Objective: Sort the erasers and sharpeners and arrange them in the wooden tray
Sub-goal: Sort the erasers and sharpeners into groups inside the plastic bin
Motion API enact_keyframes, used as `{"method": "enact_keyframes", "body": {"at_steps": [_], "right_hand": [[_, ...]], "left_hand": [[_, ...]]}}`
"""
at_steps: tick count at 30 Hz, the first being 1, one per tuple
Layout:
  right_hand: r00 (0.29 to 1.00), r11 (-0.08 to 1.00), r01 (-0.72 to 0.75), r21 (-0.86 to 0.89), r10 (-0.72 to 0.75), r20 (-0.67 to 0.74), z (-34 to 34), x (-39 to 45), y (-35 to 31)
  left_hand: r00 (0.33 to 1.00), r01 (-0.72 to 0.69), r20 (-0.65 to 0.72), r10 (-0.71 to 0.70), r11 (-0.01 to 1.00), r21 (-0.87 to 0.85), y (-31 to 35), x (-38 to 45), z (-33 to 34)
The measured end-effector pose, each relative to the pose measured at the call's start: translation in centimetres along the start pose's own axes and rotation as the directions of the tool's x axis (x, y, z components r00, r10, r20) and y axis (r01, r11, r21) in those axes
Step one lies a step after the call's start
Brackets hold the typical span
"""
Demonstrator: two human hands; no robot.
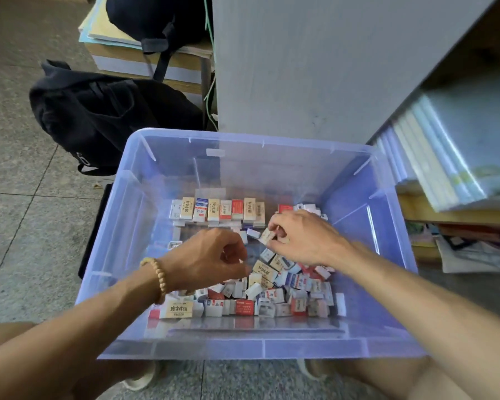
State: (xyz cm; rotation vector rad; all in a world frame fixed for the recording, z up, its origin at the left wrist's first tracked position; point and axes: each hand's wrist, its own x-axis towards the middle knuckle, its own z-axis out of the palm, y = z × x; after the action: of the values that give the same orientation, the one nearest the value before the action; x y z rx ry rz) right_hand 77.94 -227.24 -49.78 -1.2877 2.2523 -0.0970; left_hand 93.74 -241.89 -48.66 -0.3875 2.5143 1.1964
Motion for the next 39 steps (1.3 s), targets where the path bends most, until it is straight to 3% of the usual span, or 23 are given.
{"method": "enact_keyframes", "body": {"at_steps": [8, 12, 17, 27, 35, 39], "right_hand": [[0.978, 0.998, -0.019, -0.067, 0.032, 0.207, 1.3, -3.4, 2.2], [0.941, 0.991, 0.028, -0.132, 0.019, 0.339, 2.7, -2.0, 2.7], [0.858, 0.929, 0.158, -0.334, 0.038, 0.513, 4.8, -1.8, 2.8], [0.898, 0.962, 0.124, -0.242, -0.005, 0.44, 5.1, -1.5, 3.3], [0.882, 0.997, -0.017, -0.076, 0.051, 0.469, 5.4, -1.2, 3.5], [0.881, 0.997, -0.056, -0.056, 0.076, 0.467, 5.9, -1.4, 3.6]], "left_hand": [[0.96, 0.014, 0.278, -0.041, 0.995, 0.096, -2.6, 5.4, 4.8], [0.943, -0.1, 0.334, 0.005, 0.958, 0.268, -3.9, 6.9, 6.4], [0.921, -0.282, 0.367, 0.128, 0.87, 0.404, -4.6, 7.3, 8.8], [0.924, -0.143, 0.381, 0.027, 0.95, 0.279, -4.0, 9.0, 7.9], [0.906, -0.067, 0.422, -0.021, 0.979, 0.193, -3.5, 9.4, 8.0], [0.888, -0.139, 0.46, 0.017, 0.962, 0.233, -2.9, 8.9, 9.0]]}}
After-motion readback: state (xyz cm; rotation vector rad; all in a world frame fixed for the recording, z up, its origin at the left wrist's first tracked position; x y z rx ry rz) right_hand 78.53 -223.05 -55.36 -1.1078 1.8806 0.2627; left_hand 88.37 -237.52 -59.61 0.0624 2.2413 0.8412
